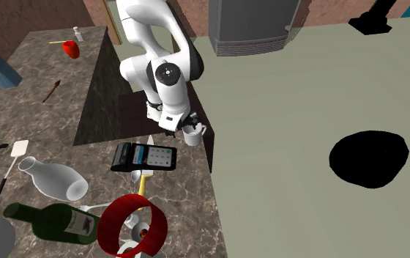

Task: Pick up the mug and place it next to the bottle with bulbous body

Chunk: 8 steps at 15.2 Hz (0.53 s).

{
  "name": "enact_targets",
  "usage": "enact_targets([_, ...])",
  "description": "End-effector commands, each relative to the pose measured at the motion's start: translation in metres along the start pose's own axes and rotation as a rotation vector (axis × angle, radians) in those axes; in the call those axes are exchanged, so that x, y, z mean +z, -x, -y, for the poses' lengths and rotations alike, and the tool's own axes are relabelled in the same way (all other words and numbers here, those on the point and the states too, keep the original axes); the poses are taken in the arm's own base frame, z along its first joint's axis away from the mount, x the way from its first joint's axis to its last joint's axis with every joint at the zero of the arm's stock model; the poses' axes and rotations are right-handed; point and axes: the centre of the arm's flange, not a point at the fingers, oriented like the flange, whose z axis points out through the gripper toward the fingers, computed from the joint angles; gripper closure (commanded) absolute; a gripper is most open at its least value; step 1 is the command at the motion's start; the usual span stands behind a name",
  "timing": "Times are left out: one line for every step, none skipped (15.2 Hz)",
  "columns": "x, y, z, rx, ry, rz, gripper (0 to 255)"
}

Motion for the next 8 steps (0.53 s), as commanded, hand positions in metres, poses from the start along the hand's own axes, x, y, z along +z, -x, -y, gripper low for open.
enact_targets([0.0009, -0.0001, -0.0002, 0.000, 0.000, -0.001, 0])
enact_targets([0.0009, -0.0001, -0.0002, 0.000, 0.000, -0.001, 0])
enact_targets([0.0009, -0.0001, -0.0002, 0.000, 0.000, -0.001, 0])
enact_targets([0.0009, -0.0001, -0.0002, 0.000, 0.000, -0.001, 0])
enact_targets([0.0008, -0.0001, -0.0002, 0.000, 0.000, 0.000, 0])
enact_targets([0.0008, -0.0001, -0.0002, 0.000, 0.000, 0.000, 0])
enact_targets([0.0008, -0.0001, -0.0002, 0.000, 0.000, 0.000, 255])
enact_targets([0.0008, -0.0001, -0.0002, 0.000, 0.000, 0.000, 255])
